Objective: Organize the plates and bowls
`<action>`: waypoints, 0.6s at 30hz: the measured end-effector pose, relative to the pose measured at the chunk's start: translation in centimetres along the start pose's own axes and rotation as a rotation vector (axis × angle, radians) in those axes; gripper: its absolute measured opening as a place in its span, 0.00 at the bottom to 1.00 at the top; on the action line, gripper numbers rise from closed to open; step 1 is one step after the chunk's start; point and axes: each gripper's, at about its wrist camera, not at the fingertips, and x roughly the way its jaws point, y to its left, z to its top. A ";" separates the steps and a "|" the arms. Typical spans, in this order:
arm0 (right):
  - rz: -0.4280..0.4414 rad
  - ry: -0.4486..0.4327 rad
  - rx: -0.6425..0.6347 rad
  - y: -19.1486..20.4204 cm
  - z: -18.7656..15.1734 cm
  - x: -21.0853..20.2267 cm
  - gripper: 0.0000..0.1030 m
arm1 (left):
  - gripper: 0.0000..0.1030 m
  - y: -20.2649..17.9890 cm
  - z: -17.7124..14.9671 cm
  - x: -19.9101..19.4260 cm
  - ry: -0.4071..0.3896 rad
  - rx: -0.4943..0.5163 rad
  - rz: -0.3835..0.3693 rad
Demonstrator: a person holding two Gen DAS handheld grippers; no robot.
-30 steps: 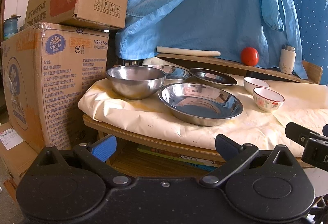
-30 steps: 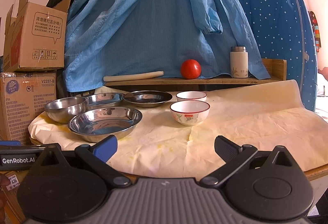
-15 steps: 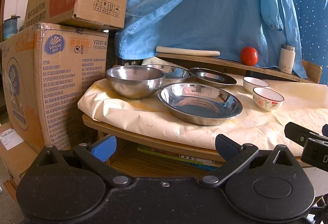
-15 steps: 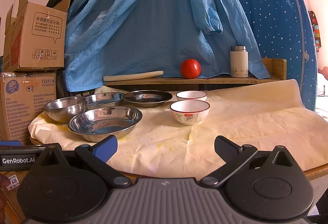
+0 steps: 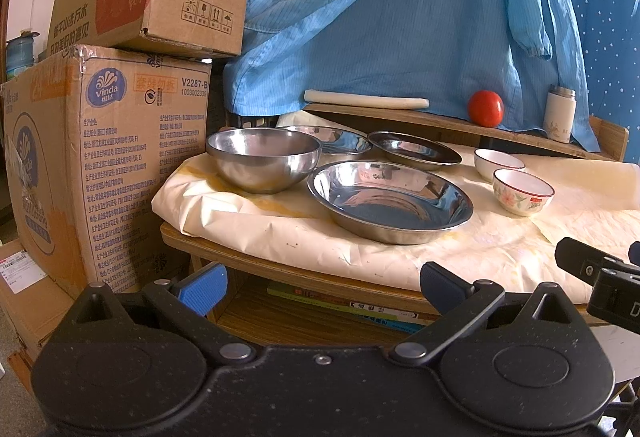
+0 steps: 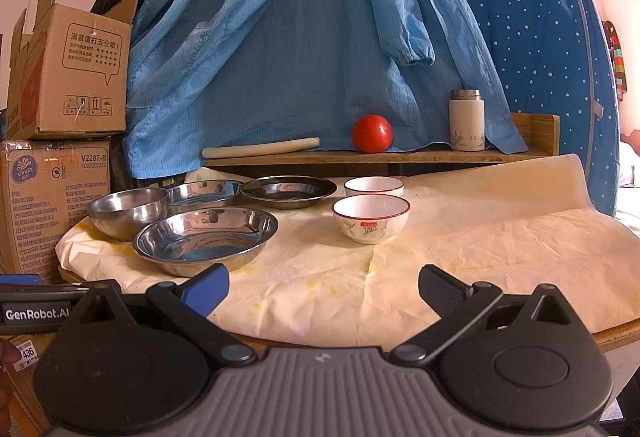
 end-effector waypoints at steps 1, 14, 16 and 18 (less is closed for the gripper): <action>0.000 -0.001 0.000 0.0 0.1 0.0 1.00 | 0.99 0.0 0.0 0.0 0.000 0.000 -0.001; 0.001 0.001 0.000 0.0 0.1 0.0 1.00 | 0.99 0.0 0.0 0.0 0.001 0.001 0.000; 0.000 0.001 0.000 0.0 0.1 0.0 1.00 | 0.99 -0.1 -0.1 0.0 0.003 0.002 0.001; 0.000 0.001 0.000 0.0 0.0 0.0 1.00 | 0.99 -0.1 -0.1 0.0 0.004 0.002 0.001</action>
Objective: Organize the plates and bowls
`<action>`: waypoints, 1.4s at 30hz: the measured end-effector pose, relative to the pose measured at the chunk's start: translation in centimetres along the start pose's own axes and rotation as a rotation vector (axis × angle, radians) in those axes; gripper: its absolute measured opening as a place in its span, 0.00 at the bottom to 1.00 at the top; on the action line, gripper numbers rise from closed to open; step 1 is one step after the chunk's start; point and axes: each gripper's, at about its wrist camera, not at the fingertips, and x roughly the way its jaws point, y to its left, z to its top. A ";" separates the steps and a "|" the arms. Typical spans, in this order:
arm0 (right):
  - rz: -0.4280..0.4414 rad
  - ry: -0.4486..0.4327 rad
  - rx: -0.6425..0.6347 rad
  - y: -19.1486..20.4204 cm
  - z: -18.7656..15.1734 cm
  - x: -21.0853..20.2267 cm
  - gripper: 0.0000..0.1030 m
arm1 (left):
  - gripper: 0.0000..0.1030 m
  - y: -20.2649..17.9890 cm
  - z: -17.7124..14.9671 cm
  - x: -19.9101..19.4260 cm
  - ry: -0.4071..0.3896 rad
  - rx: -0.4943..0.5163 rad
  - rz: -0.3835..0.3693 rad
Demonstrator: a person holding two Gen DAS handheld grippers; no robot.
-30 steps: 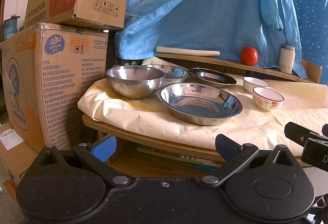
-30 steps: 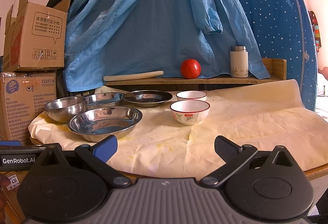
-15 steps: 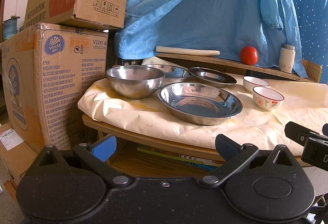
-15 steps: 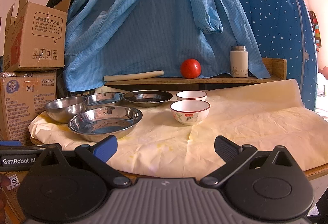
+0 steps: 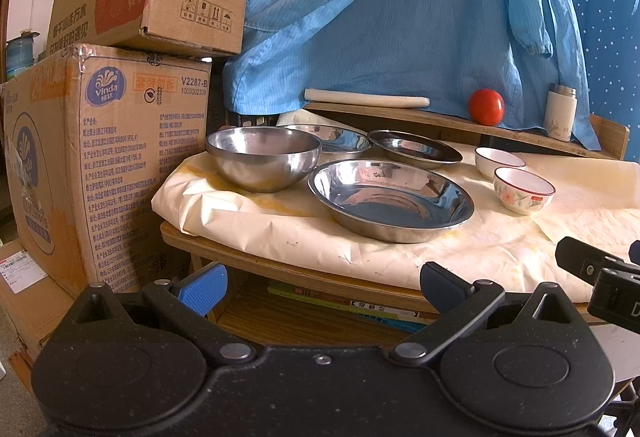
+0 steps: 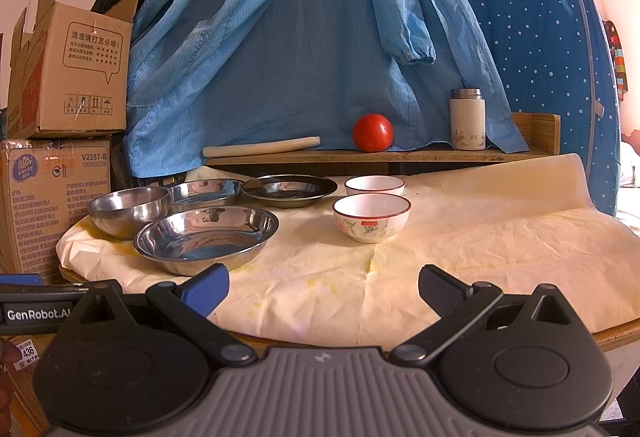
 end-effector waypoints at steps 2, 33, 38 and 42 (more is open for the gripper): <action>0.000 0.000 0.000 -0.1 0.1 -0.1 1.00 | 0.99 0.0 0.0 0.0 0.000 0.000 0.000; 0.128 0.004 -0.045 -0.1 5.1 6.9 1.00 | 0.99 3.4 10.5 6.1 -0.060 0.047 0.036; 0.221 0.077 -0.021 -0.2 7.6 9.7 1.00 | 0.99 3.7 15.2 10.0 0.026 0.067 -0.074; 0.301 0.153 0.014 -0.3 9.5 12.5 1.00 | 0.99 3.8 18.4 14.2 0.088 0.098 -0.081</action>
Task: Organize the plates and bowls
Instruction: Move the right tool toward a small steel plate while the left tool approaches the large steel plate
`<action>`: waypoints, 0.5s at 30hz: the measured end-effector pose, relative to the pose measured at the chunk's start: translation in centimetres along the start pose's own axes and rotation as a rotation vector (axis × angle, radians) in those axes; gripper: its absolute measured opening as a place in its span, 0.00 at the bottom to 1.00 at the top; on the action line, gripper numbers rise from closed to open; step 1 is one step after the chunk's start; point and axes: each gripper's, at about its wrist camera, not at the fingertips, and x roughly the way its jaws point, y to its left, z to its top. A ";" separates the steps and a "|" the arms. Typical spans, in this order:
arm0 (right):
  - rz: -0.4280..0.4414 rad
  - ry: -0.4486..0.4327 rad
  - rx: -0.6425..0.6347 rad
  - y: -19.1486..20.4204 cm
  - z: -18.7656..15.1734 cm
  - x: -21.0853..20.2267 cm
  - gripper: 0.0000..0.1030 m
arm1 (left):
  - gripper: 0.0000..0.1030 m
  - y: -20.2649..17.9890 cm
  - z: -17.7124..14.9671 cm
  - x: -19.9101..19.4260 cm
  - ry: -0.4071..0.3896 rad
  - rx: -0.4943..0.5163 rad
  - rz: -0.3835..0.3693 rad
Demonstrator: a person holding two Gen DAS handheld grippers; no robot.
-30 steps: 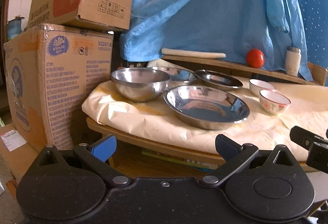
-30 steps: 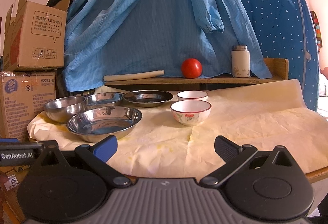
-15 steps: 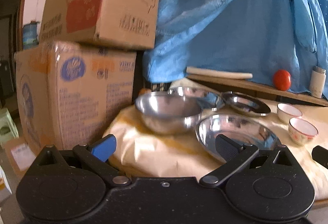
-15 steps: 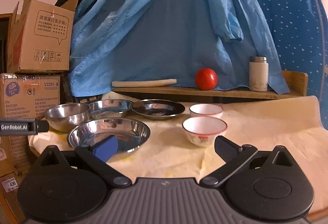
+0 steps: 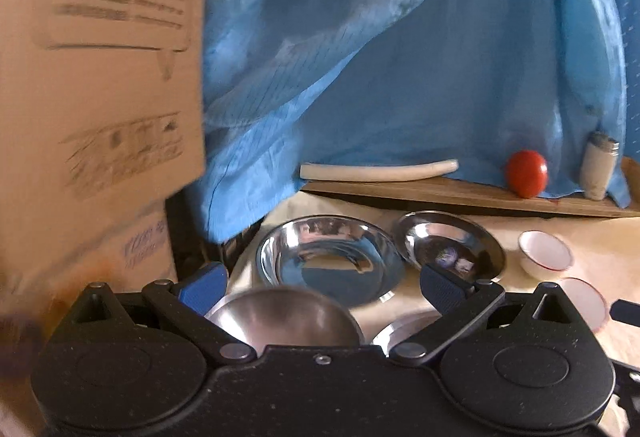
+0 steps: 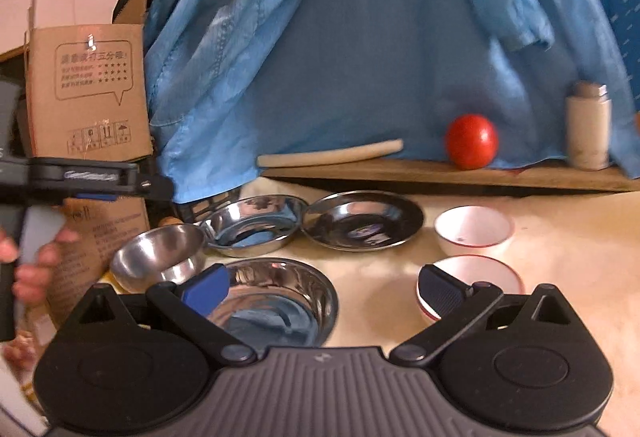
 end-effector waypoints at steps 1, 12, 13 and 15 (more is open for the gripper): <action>0.015 0.013 0.011 -0.3 0.5 0.6 1.00 | 0.99 0.1 0.7 1.2 0.025 0.006 -0.001; 0.150 0.126 0.196 -2.5 3.3 7.9 1.00 | 0.99 -2.3 4.1 10.5 0.231 0.207 0.069; 0.163 0.137 0.215 -2.5 3.4 8.6 1.00 | 0.99 -2.1 4.4 11.2 0.250 0.204 0.073; 0.189 0.159 0.258 -2.9 3.6 9.6 0.99 | 0.99 -1.6 4.8 12.0 0.277 0.183 0.074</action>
